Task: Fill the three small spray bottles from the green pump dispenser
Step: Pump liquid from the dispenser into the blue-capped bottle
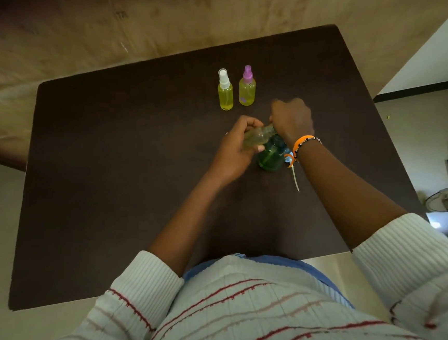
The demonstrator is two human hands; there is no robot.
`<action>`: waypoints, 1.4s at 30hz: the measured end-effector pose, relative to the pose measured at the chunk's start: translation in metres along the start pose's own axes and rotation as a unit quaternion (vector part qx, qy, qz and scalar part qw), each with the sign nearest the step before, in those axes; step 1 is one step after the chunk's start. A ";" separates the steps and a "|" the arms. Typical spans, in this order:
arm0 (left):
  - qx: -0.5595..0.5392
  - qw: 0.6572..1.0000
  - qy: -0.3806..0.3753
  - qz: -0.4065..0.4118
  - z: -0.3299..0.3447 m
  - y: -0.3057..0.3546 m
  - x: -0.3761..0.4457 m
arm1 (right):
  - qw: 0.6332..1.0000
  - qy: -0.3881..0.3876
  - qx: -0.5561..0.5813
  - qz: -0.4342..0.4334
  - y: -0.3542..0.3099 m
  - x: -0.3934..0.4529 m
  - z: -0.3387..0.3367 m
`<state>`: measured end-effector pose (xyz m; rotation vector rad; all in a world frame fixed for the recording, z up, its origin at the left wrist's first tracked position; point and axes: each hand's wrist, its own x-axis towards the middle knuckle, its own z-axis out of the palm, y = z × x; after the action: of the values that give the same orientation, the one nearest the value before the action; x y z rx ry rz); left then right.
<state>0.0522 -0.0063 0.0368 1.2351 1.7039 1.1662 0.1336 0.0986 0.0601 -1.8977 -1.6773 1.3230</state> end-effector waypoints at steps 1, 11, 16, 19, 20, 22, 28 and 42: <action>0.000 1.000 -0.002 -0.001 0.000 0.000 0.000 | 1.000 0.004 -0.009 0.003 0.000 -0.001 0.000; -0.013 1.000 -0.007 0.001 -0.005 0.009 0.000 | 0.998 -0.054 0.005 0.009 -0.007 -0.001 -0.003; -0.018 1.000 0.000 -0.012 0.000 0.003 0.003 | 1.000 0.001 -0.004 0.011 -0.002 0.002 0.000; -0.019 1.000 0.009 -0.009 0.003 -0.002 0.002 | 1.000 0.005 -0.025 0.009 -0.001 0.005 0.001; -0.020 1.000 0.007 -0.009 0.003 -0.003 0.002 | 1.000 0.000 -0.023 0.007 0.000 0.005 0.001; -0.030 0.999 0.016 0.002 0.002 -0.004 0.002 | 0.999 -0.031 -0.004 0.006 -0.001 0.004 0.001; -0.046 0.999 0.014 0.007 -0.001 0.000 0.002 | 0.998 -0.065 0.025 0.004 -0.006 0.010 0.003; -0.053 0.999 0.001 -0.006 0.004 -0.003 0.001 | 0.998 -0.058 0.035 0.009 -0.002 0.009 -0.002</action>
<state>0.0546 -0.0045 0.0329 1.1577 1.6275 1.2340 0.1330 0.1083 0.0592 -1.8319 -1.6474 1.5063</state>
